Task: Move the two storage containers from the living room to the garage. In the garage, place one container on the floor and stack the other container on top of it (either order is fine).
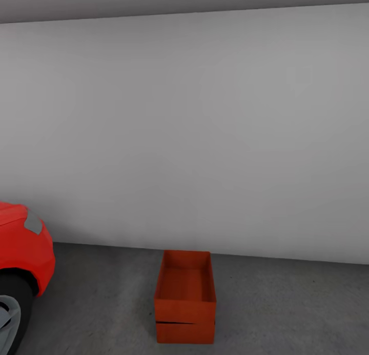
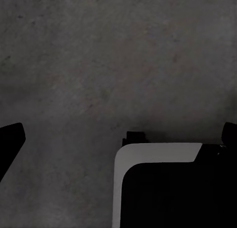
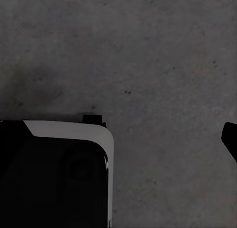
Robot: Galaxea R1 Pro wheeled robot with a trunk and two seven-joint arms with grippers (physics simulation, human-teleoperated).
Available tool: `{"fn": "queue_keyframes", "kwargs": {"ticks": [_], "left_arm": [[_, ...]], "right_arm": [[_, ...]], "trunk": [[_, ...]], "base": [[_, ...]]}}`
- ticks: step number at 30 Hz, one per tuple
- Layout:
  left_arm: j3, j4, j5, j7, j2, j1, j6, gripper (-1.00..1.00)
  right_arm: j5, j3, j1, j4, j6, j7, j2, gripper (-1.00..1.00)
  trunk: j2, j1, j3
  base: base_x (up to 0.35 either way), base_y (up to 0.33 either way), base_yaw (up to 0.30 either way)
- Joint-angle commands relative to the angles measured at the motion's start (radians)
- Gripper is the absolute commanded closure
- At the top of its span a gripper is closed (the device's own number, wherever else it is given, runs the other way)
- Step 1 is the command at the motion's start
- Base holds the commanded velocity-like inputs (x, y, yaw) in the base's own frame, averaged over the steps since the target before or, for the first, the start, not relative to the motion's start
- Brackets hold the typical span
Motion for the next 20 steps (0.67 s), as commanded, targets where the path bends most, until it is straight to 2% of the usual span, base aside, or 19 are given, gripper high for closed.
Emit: {"fn": "queue_keyframes", "kwargs": {"ticks": [1,20], "left_arm": [[-0.008,0.001,0.010,-0.002,0.000,-0.001,-0.003,-1.00],[-0.004,0.001,0.012,0.005,0.002,-0.001,-0.003,-1.00]], "right_arm": [[-0.007,0.008,-0.001,0.003,-0.005,-0.001,0.001,-1.00],[-0.007,0.009,-0.001,0.003,-0.005,-0.001,0.000,-1.00]], "trunk": [[-0.001,0.000,-0.002],[-0.001,0.000,-0.002]], "base": [[0.000,0.000,0.000],[0.000,0.000,0.000]]}}
